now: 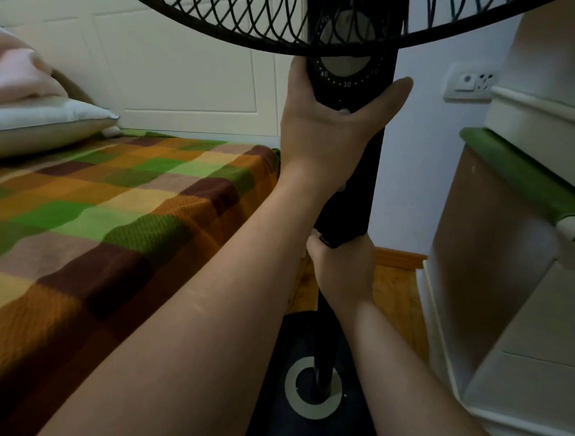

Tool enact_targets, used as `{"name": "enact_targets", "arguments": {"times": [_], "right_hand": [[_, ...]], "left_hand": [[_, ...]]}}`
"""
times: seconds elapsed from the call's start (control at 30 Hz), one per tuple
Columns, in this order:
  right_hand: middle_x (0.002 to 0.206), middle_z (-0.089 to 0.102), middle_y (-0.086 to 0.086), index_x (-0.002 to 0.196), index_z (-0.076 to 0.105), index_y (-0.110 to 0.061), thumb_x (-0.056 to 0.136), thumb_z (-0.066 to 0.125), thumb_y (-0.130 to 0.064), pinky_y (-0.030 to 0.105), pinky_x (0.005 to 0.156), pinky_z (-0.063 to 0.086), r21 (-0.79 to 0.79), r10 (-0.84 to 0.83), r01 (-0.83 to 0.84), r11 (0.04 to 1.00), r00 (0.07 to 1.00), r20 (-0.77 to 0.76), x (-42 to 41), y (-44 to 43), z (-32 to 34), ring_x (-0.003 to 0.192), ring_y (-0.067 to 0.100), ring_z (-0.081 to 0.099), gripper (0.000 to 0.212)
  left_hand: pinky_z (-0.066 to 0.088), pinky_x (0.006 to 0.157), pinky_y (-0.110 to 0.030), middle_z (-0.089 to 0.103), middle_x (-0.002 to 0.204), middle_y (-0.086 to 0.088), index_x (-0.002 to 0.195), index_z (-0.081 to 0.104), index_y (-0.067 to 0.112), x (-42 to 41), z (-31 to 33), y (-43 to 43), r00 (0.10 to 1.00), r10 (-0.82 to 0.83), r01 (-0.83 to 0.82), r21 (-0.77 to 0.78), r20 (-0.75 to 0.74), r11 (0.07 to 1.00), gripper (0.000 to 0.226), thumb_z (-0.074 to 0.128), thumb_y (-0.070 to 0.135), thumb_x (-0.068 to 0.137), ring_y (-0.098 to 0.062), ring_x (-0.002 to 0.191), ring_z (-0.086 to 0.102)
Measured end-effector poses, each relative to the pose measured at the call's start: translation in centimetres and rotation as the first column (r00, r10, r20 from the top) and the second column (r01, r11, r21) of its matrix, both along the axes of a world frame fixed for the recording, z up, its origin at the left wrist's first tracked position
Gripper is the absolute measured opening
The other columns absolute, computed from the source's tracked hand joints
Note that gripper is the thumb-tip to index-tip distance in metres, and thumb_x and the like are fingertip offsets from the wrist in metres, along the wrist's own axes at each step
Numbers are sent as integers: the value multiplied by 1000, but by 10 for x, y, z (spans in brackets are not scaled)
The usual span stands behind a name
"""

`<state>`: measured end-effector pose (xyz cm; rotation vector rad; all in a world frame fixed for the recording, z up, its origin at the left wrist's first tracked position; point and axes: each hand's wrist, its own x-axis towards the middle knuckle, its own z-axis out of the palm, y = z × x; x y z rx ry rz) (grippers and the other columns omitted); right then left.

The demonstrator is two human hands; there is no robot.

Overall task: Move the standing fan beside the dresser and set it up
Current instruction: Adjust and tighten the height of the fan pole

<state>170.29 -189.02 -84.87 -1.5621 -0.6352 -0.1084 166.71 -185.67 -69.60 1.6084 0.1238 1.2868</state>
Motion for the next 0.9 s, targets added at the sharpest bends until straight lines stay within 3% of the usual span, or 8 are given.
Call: {"name": "enact_targets", "arguments": {"times": [0.1,0.27,0.33,0.5,0.6,0.67,0.77,0.9], "right_hand": [[65,54,17,75,51,1,81,63,-3,27,53,42,-83,131,-135,987,990,-42,5,-9,5,55,22,49,13],[88,72,7,84,71,-13,78,77,-29,38,90,55,-337,311,-415,845,895,-321,26,-30,18,91,22,68,19],[85,74,5,84,73,-14,78,77,-26,39,93,54,-379,332,-439,814,888,-317,28,-31,22,92,22,69,14],[79,64,26,80,57,11,83,65,-5,38,66,51,-273,180,-202,941,978,-103,7,-20,14,77,39,62,19],[52,48,10,56,41,-7,80,62,4,28,50,37,-200,137,-134,971,991,3,4,-14,8,49,24,44,34],[49,42,-3,54,35,-20,79,63,5,22,45,32,-147,84,-78,986,996,36,3,-11,4,45,11,40,44],[53,49,1,62,44,-12,77,65,0,12,42,31,-81,8,-7,997,1000,10,-1,-5,-3,46,9,46,28],[59,53,8,74,52,-3,79,63,0,15,43,33,-66,57,-58,996,998,-18,1,-6,-3,48,12,46,13]], "left_hand": [[57,90,-20,66,116,3,129,52,12,-1,1,1,1000,-7,7,13,-5,1000,69,90,22,72,-8,109,64],[57,89,-21,66,117,3,130,52,13,-3,1,-1,1000,-12,12,6,-15,1000,70,90,24,72,-8,108,64],[57,90,-23,67,117,3,131,52,12,-2,1,0,1000,-5,5,1,-11,1000,71,90,24,72,-8,108,64],[57,91,-23,66,119,1,131,51,11,-1,0,0,1000,-10,10,-1,-2,1000,71,90,23,72,-10,111,64],[56,91,-21,66,117,3,129,52,13,-1,0,-1,1000,-5,5,-1,0,1000,69,90,23,72,-8,109,64],[56,91,-20,66,117,2,129,52,12,0,1,-1,1000,-4,4,-8,6,1000,69,90,22,72,-9,110,64],[56,89,-17,66,116,1,128,52,11,0,1,-2,1000,-5,5,-22,7,1000,67,90,18,73,-10,109,64],[56,88,-18,66,114,4,126,52,13,-2,3,-1,1000,-18,18,-29,-10,999,66,90,20,73,-7,107,65]]}}
